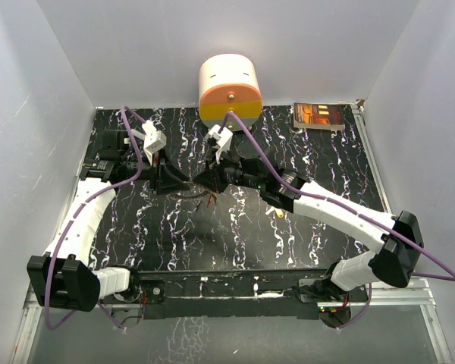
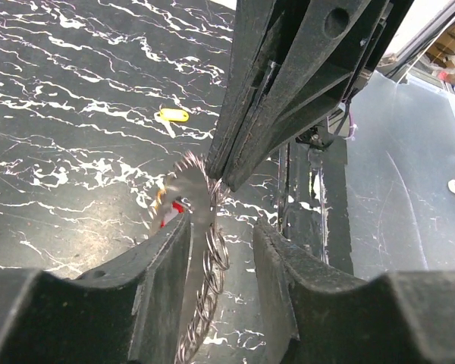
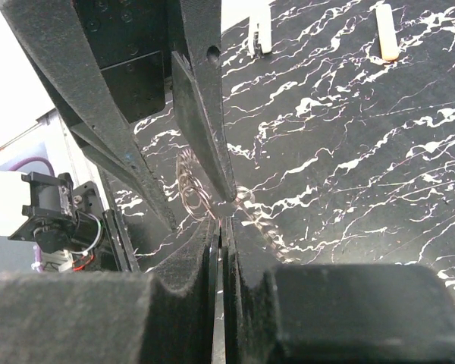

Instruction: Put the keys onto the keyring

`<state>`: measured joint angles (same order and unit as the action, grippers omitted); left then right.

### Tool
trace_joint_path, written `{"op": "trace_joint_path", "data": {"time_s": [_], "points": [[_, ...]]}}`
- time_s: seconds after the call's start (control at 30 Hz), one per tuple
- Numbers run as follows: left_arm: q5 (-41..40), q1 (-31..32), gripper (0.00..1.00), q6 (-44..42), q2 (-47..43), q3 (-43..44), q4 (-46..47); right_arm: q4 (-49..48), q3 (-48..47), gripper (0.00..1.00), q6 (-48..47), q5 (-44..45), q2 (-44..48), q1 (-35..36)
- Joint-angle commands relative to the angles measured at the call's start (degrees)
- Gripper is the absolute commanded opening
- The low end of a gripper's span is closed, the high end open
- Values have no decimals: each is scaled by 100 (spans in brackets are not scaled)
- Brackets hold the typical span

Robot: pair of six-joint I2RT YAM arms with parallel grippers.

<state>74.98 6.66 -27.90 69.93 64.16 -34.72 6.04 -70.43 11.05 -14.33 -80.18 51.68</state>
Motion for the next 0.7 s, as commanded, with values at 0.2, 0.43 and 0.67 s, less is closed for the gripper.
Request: {"op": "trace_joint_path", "data": {"time_s": [0.2, 0.43, 0.67], "points": [[193, 58, 53, 56, -45, 201, 172, -389, -511, 8, 168, -172, 200, -11], [24, 242, 66, 586, 93, 237, 699, -296, -593, 8, 177, -150, 204, 4], [-106, 522, 68, 980, 269, 211, 1123, -245, -657, 8, 178, -135, 144, 44]]}}
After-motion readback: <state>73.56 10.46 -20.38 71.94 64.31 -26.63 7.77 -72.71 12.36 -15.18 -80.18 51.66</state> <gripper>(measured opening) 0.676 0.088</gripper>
